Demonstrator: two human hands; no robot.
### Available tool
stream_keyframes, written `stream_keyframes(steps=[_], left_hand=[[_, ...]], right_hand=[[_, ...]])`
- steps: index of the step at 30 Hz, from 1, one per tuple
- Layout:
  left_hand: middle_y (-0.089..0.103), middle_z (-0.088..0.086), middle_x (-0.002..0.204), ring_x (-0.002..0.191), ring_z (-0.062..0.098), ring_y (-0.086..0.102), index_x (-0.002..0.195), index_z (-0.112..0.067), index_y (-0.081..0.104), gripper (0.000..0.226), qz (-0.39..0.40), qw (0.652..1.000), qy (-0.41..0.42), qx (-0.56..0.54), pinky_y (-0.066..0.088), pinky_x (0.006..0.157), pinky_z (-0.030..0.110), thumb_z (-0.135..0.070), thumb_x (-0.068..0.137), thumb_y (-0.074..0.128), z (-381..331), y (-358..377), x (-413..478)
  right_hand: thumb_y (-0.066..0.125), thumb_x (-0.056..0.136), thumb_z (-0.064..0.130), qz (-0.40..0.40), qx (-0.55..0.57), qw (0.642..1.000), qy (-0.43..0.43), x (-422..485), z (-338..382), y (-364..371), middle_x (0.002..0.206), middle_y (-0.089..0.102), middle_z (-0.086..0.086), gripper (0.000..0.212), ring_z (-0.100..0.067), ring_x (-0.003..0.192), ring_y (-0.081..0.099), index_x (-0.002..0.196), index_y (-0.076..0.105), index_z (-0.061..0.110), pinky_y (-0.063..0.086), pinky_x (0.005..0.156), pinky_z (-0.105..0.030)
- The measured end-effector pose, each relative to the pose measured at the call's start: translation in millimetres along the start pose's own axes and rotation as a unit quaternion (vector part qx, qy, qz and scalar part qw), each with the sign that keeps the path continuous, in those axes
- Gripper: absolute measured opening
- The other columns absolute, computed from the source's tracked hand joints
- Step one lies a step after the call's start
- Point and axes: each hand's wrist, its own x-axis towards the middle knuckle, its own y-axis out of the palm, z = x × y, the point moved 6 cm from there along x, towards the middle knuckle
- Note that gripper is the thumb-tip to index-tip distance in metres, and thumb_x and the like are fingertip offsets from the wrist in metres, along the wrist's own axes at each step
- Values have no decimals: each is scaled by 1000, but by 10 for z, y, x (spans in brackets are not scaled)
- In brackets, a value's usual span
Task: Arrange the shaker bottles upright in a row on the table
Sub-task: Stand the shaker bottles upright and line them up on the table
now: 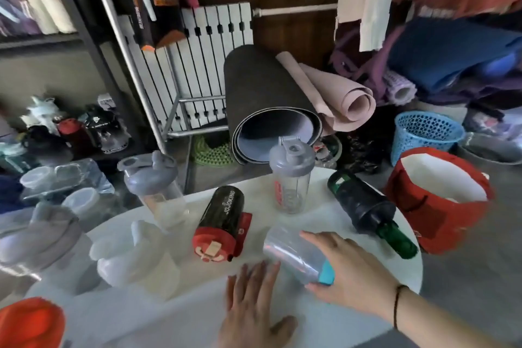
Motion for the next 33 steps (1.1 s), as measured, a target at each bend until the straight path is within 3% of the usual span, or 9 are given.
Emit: stream_keyframes(steps=[3, 6, 10, 15, 20, 23, 27, 30, 33], left_hand=[[62, -4, 130, 120, 30, 59, 140, -30, 40, 97, 41, 999, 5, 11, 38, 104, 49, -70, 52, 52, 2, -17, -6], [29, -10, 155, 146, 26, 24, 150, -36, 9, 97, 76, 996, -23, 41, 13, 117, 47, -73, 67, 43, 27, -7, -75], [69, -5, 119, 106, 28, 68, 128, -22, 61, 96, 52, 998, -9, 35, 50, 91, 50, -71, 45, 60, -63, -109, -91], [71, -3, 114, 102, 28, 70, 124, -19, 64, 95, 28, 999, 0, 41, 54, 80, 49, -72, 45, 61, -60, -148, -46], [10, -13, 160, 148, 15, 8, 146, -41, -12, 94, 87, 996, -22, -1, 4, 118, 39, -72, 73, 37, 50, 20, -116], [-8, -8, 161, 149, 14, 5, 136, -49, -25, 94, 41, 997, -8, -60, 9, 116, 31, -58, 79, 49, 50, -37, -77], [-27, -14, 153, 149, 16, -4, 134, -59, -25, 104, -14, 998, 54, -42, 11, 117, 28, -34, 79, 60, -62, -276, 57], [-23, -14, 156, 146, 13, -16, 134, -62, -22, 108, 7, 991, 135, 8, 0, 119, 33, -13, 74, 54, -344, -483, 300], [1, -13, 159, 147, 11, -4, 139, -60, -2, 109, 49, 984, 171, -4, 1, 118, 32, 2, 63, 45, -550, -661, 534]], right_hand=[[55, 70, 65, -7, 5, 1000, 6, 7, 23, 1, 142, 35, 9, 84, -22, 118, 46, 141, 13, 49, 45, 93, -33], [61, 73, 59, 6, 19, 1000, 20, -10, 55, 13, 142, 36, 3, 84, -26, 122, 44, 143, 16, 45, 43, 97, -37], [63, 72, 57, 12, 39, 998, 44, -34, 68, -26, 144, 37, 1, 84, -27, 126, 42, 142, 19, 45, 40, 102, -38], [66, 71, 54, 4, 42, 998, 53, -51, 106, -34, 143, 37, 0, 84, -28, 124, 43, 141, 21, 45, 39, 101, -37], [68, 70, 57, 15, 39, 999, 34, -44, 111, -36, 148, 31, 0, 87, -28, 129, 39, 143, 21, 44, 35, 106, -38], [67, 72, 61, 25, 201, 979, 15, -63, 65, -119, 152, 22, 11, 87, -12, 134, 31, 143, 19, 47, 27, 109, -30], [59, 82, 55, -120, 402, 908, 11, -153, -181, -456, 137, 43, 21, 50, 4, 114, 49, 125, 35, 60, 35, 100, -26], [64, 86, 26, -274, 342, 898, 21, -181, -510, -719, 121, 58, 18, 48, -2, 104, 56, 116, 44, 56, 43, 83, -19], [66, 83, 18, -319, 287, 901, 62, -89, -746, -825, 122, 60, 7, 50, -8, 100, 57, 123, 49, 42, 43, 81, -20]])
